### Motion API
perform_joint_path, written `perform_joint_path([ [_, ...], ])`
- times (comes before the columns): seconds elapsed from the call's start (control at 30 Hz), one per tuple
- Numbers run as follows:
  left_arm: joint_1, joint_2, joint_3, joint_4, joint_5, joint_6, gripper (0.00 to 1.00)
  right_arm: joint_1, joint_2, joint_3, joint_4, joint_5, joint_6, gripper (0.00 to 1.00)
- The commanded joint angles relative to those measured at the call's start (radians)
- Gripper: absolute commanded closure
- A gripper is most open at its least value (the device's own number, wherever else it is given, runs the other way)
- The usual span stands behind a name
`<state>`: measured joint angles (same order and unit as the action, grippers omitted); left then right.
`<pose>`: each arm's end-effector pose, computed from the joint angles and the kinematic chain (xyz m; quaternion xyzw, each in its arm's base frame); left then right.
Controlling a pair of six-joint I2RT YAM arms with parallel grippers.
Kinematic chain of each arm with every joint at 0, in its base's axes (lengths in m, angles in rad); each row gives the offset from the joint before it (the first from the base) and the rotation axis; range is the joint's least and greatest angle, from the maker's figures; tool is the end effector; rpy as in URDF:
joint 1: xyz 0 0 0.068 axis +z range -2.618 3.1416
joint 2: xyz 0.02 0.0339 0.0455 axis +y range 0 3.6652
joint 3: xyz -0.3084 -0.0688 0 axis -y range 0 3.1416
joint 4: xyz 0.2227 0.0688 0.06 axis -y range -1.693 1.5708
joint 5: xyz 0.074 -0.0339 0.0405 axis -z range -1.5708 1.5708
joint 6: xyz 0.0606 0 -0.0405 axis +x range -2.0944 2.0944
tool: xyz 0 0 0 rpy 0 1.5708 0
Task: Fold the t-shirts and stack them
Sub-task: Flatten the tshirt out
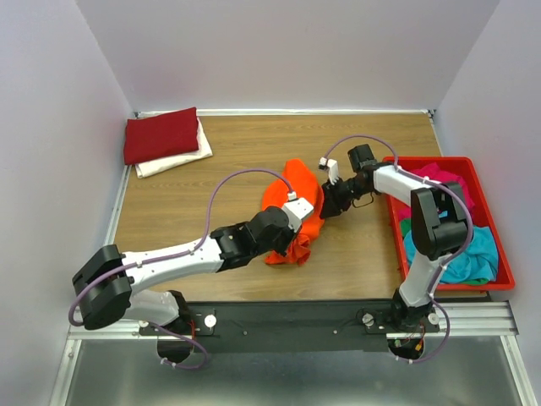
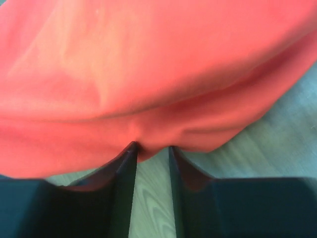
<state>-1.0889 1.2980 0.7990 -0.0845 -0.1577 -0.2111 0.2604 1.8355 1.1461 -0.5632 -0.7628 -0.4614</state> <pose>0.1349 -0.2374 0.2829 0.3393 0.8105 -0.2307 0.4180 0.3250 0.1299 0.2039 -0.3788 0.8366 0.3509 0.1832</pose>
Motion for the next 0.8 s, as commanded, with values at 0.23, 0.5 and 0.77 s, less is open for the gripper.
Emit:
perform_joint_path([
  [0.23,0.084,-0.109,0.029,0.058,0.148,0.025,1.00,-0.003,-0.065,0.151,-0.090,-0.026,0.038,0.99],
  [0.5,0.129,-0.117,0.296,-0.037,0.290,0.147,1.00,-0.006,-0.353,0.438,-0.190,0.128,0.033,1.00],
  [0.77,0.129,-0.031,0.661,-0.150,0.478,0.205,1.00,-0.006,-0.519,0.696,-0.195,0.316,0.050,1.00],
])
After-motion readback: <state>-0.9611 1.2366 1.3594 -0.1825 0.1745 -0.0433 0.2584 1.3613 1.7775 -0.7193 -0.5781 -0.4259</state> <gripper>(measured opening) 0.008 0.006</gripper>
